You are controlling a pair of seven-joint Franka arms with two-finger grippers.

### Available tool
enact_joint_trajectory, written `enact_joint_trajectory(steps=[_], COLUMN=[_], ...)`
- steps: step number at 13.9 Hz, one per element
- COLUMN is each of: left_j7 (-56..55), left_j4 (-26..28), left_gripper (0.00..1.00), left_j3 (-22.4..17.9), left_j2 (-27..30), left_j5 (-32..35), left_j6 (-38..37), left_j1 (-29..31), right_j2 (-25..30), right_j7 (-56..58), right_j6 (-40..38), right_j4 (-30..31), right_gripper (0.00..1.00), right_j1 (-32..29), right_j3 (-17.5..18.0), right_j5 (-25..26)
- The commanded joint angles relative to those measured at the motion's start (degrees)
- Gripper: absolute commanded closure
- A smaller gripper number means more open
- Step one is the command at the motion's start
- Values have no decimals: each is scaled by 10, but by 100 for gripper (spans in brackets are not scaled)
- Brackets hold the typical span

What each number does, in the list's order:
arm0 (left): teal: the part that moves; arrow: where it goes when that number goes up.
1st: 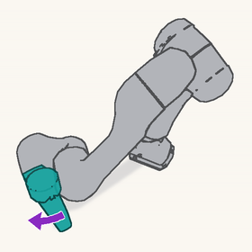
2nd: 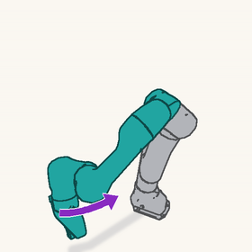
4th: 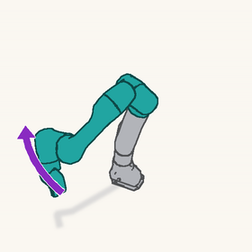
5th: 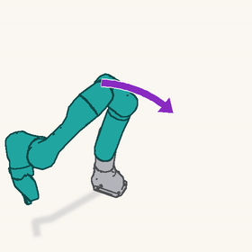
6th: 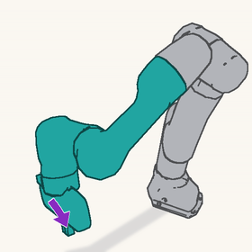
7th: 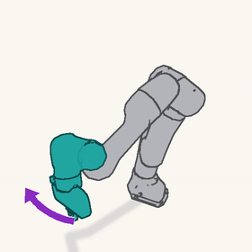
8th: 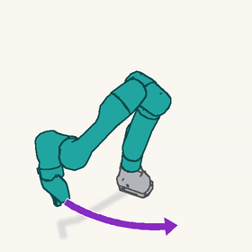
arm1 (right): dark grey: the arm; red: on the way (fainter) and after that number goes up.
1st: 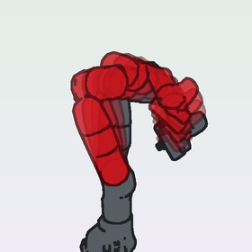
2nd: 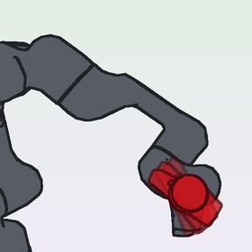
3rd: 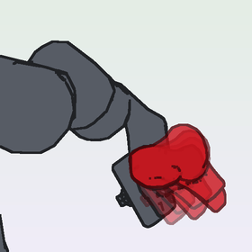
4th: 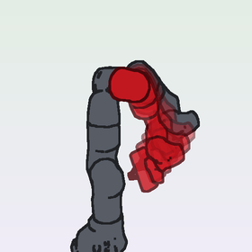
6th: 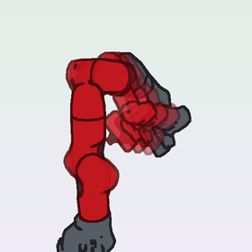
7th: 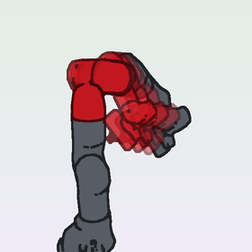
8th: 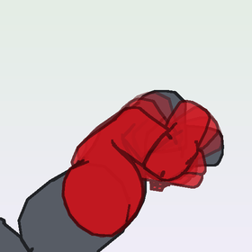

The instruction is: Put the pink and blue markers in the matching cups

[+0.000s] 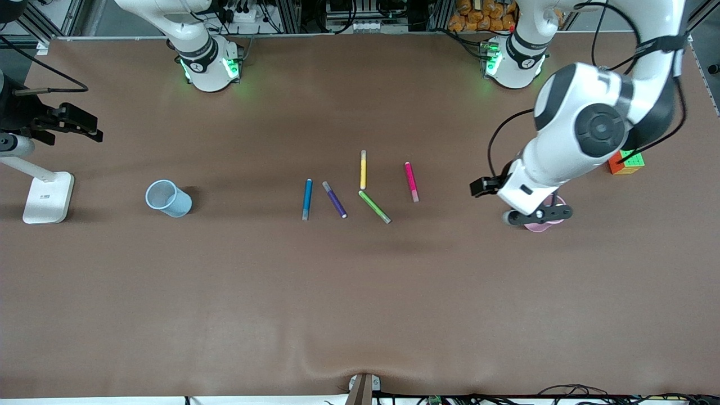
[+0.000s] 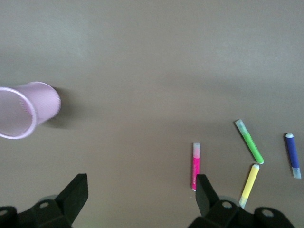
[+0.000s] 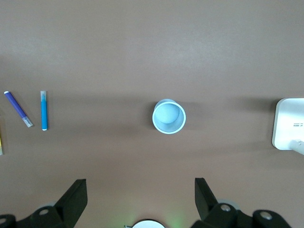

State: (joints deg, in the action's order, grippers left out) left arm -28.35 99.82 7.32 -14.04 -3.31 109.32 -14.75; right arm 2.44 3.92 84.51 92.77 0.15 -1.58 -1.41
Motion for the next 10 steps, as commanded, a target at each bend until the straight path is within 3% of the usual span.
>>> enact_joint_trajectory(steps=[1,3,7,10], left_j7=[-42,-65,-148,-230], left_j4=[36,43,121,122], left_gripper=[0,0,0,0], left_j3=[-1,-1,-1,-2], left_j2=[-2,-22,-51,-80], left_j5=[5,5,11,71], left_j6=[52,68,220,234], left_j1=[-33,-48,-98,-136], right_j2=[1,1,1,1], right_j7=[-6,-6,-6,-6], right_j6=[2,2,1,0], right_j4=[1,1,1,1], right_gripper=[0,0,0,0], right_j1=[-1,3,0,1], right_j3=[0,0,0,0], right_j5=[2,2,2,1])
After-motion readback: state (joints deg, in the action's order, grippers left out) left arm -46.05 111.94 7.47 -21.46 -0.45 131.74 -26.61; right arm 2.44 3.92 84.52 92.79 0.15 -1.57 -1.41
